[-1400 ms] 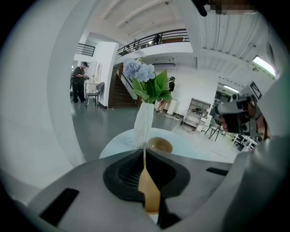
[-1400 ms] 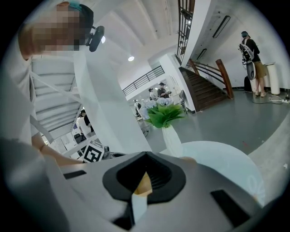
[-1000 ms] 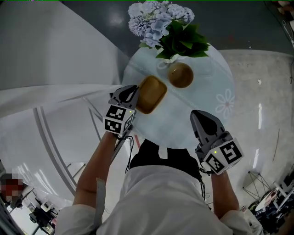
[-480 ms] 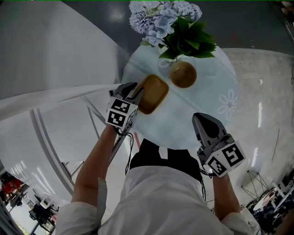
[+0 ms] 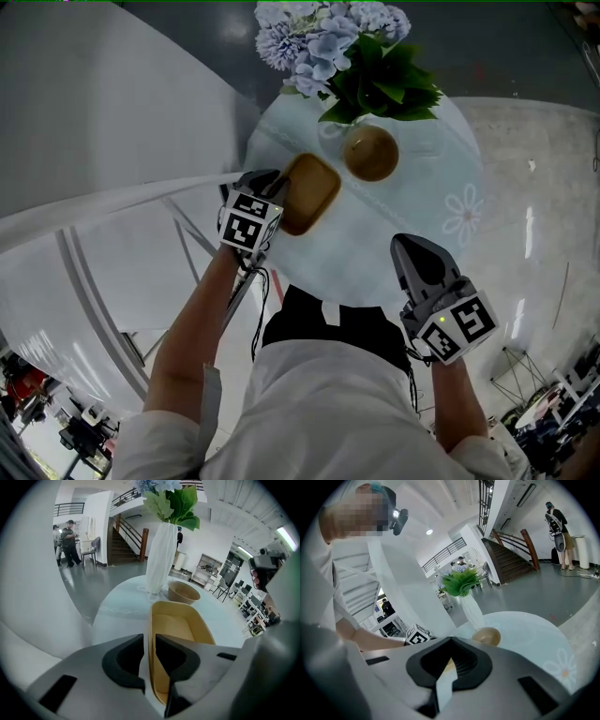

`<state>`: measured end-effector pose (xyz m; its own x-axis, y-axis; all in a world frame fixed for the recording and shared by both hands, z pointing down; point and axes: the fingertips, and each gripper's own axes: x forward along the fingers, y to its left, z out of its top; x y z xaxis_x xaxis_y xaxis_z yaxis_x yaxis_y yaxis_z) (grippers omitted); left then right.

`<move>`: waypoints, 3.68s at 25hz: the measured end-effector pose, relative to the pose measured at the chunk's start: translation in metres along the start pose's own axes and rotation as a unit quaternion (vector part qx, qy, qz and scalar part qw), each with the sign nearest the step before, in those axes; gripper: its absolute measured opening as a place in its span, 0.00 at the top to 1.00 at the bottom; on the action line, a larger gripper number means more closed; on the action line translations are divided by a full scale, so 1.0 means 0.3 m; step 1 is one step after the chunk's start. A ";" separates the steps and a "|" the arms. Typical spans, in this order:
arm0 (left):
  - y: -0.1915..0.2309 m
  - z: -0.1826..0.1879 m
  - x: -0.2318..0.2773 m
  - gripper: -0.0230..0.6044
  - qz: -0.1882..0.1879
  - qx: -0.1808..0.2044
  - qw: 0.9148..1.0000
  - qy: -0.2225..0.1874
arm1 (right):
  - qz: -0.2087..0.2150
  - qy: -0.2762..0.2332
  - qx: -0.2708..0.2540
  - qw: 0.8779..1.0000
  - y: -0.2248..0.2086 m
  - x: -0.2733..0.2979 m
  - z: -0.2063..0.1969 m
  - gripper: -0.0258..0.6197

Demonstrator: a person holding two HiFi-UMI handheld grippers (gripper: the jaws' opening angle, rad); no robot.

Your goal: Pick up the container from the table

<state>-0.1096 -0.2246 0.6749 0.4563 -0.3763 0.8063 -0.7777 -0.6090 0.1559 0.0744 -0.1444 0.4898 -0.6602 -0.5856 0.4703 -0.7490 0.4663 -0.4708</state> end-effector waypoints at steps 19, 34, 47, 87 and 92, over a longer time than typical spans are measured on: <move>-0.056 0.084 -0.102 0.91 0.000 -0.026 0.999 -0.042 | -0.006 -0.026 0.000 1.000 -0.004 -0.029 0.057 0.94; -0.163 0.251 -0.322 0.91 -0.007 -0.035 0.993 -0.115 | -0.012 -0.061 -0.029 0.998 0.051 -0.100 0.158 0.94; -0.215 0.351 -0.504 0.92 -0.006 -0.048 0.984 -0.173 | -0.025 -0.092 -0.061 0.994 0.085 -0.197 0.231 0.94; -0.386 0.490 -0.768 0.92 -0.025 -0.012 0.967 -0.255 | -0.030 -0.120 -0.096 0.988 0.177 -0.290 0.289 0.94; -0.392 0.495 -0.767 0.92 -0.028 -0.009 0.966 -0.256 | -0.032 -0.119 -0.096 0.988 0.174 -0.289 0.287 0.94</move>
<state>-0.0591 -0.1700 0.3863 0.6488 -0.6420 0.4085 -0.7506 -0.6282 0.2050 0.0975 -0.1263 0.3602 -0.5959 -0.7467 0.2956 -0.8010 0.5265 -0.2849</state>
